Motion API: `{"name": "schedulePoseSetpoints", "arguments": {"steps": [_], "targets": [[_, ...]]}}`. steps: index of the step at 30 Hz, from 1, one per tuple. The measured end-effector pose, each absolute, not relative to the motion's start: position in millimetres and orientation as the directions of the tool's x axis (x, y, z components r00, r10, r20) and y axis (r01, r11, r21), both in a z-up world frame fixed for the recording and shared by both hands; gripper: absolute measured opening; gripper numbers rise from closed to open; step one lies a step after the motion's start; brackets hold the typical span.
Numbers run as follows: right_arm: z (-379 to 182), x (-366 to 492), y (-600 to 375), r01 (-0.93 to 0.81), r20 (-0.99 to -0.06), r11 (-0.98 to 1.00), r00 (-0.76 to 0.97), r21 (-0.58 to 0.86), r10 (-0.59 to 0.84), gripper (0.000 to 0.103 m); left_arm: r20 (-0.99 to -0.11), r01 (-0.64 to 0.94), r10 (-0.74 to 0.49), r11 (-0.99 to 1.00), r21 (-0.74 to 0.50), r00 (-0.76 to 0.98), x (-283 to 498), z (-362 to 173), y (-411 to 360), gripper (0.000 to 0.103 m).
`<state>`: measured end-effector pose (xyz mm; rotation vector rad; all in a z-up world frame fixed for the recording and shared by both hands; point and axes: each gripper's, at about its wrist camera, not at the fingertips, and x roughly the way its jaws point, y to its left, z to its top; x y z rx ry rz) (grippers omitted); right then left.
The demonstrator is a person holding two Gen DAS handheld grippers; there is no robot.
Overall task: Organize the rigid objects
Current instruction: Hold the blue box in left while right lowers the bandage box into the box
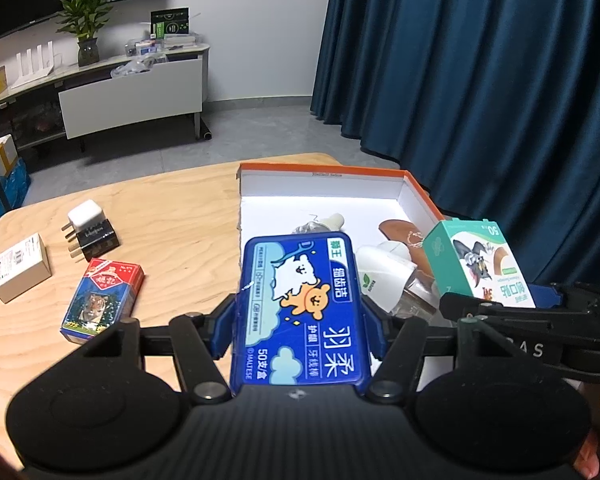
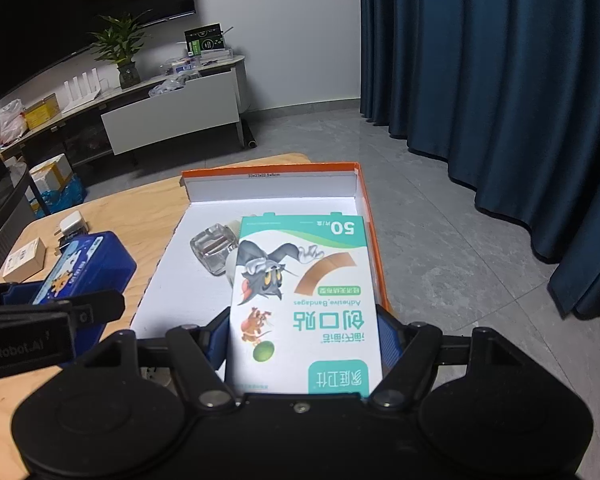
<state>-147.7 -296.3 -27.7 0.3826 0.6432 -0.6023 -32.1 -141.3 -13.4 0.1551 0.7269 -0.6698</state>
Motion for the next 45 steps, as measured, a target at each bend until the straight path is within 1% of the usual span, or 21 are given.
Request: {"name": "schedulePoseSetpoints", "arguments": {"steps": [45], "targets": [[-25.0,-138.3,-313.2,0.634,-0.655,0.762,0.633,0.133,-0.413,0.084,-0.650,0.648,-0.537,0.757,-0.089,0.538,-34.8,-20.3,-151.8,0.063]]}}
